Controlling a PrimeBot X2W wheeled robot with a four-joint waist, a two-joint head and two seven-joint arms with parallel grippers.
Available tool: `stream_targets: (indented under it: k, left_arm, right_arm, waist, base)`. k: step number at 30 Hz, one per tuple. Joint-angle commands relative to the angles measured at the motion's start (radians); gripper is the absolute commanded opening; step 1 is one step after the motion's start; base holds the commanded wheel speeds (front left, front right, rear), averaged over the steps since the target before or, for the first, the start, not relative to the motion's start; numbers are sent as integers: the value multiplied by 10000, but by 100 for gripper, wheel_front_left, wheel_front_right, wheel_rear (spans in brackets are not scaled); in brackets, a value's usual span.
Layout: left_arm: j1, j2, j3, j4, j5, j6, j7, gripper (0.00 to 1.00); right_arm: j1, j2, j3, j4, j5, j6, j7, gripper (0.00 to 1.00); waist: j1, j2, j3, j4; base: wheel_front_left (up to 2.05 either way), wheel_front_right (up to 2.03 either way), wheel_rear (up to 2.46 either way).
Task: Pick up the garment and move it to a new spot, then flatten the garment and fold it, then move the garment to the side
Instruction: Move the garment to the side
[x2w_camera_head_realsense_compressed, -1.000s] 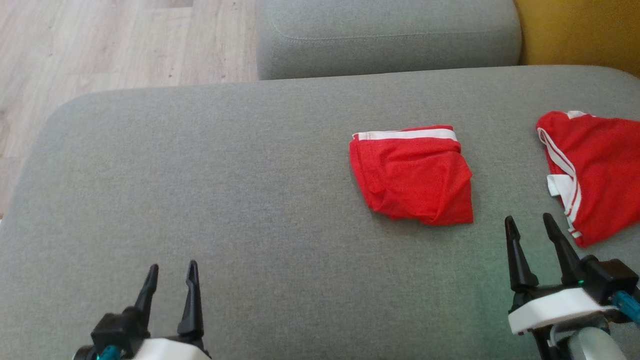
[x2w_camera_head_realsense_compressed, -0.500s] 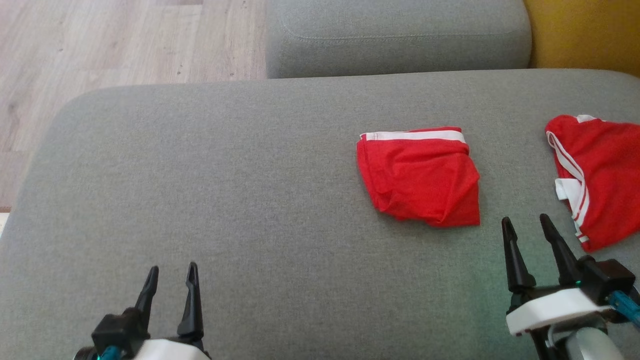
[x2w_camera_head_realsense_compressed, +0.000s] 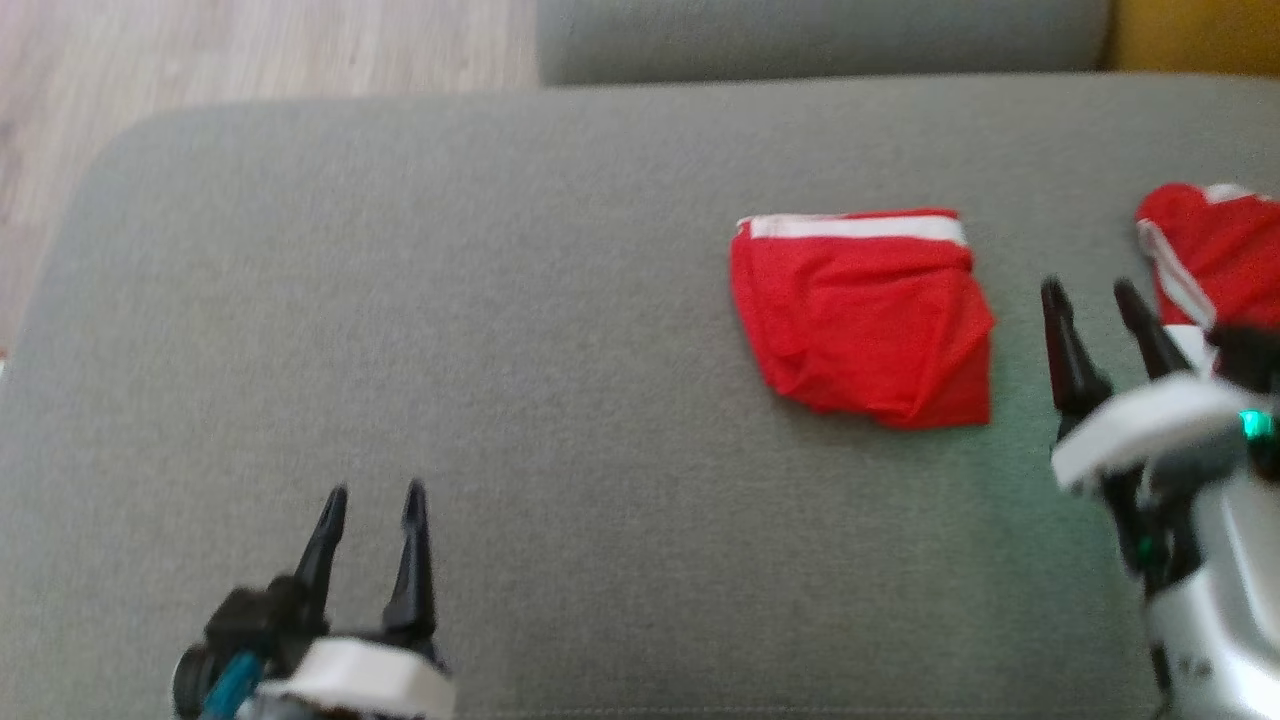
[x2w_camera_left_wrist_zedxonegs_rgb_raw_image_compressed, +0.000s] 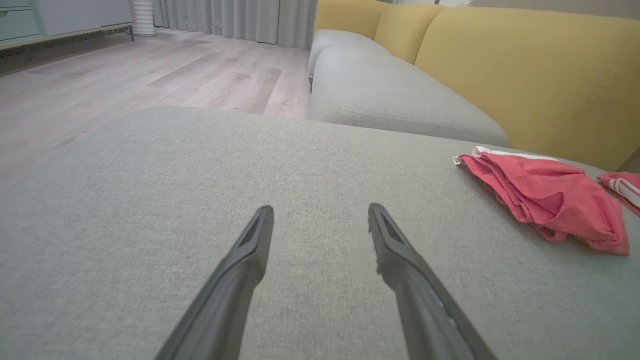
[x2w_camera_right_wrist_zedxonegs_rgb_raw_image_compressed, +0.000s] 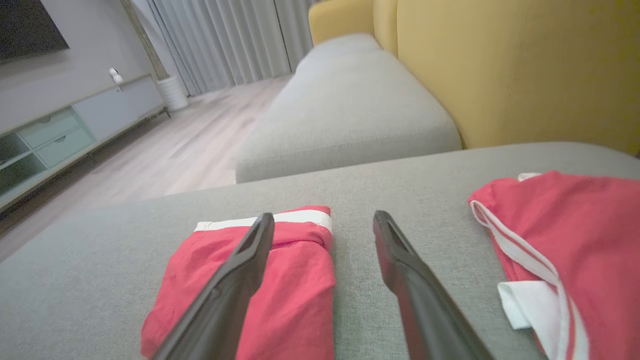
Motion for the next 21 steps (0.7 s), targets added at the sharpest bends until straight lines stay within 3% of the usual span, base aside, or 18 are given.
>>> stream_targets:
  k: [1,7,16,17,18,19,21]
  left_arm:
    - [-637,-11,149,-379,-90,105,-61,100]
    - [-1095,-11,-495,-244,-330,276,-61,100]
    - [-1085,-11,-658,-304,-459,528,-61,100]
    - [-1080,-11,-623,-327,-463,546,-61,100]
    - [-1084,-11,-582,-344,-467,568,-61,100]
    - [-1091,-11,-530,-374,-472,598,-61,100]
    - [-1103,-11,-438,-460,-476,626,-61,100]
  right_arm:
    - [-476,-208,226,-96,110,-7,491,100]
    - [-1614,-183,-285,1162,668,-7,2424,100]
    - [-2077,95,-1170,2493,591,-7,3421,100]
    - [-2106,142,-1254,2535,701,-7,3428,84]
    - [-2142,188,-1389,2578,780,-7,3393,5]
    - [-2196,217,-1410,2556,818,-7,3367,0]
    - [-2302,252,-1425,2435,909,-7,3259,0]
  waist:
    - [0,0,453,286]
    - [0,0,942,919]
    - [0,0,1156,1429]
    - [0,0,1172,1391]
    - [0,0,1183,1334]
    - [0,0,1211,1240]
    - [0,0,1259,952]
  base:
    - [0,0,0]
    - [0,0,0]
    - [0,0,0]
    - [0,0,0]
    - [0,0,0]
    - [0,0,0]
    - [0,0,0]
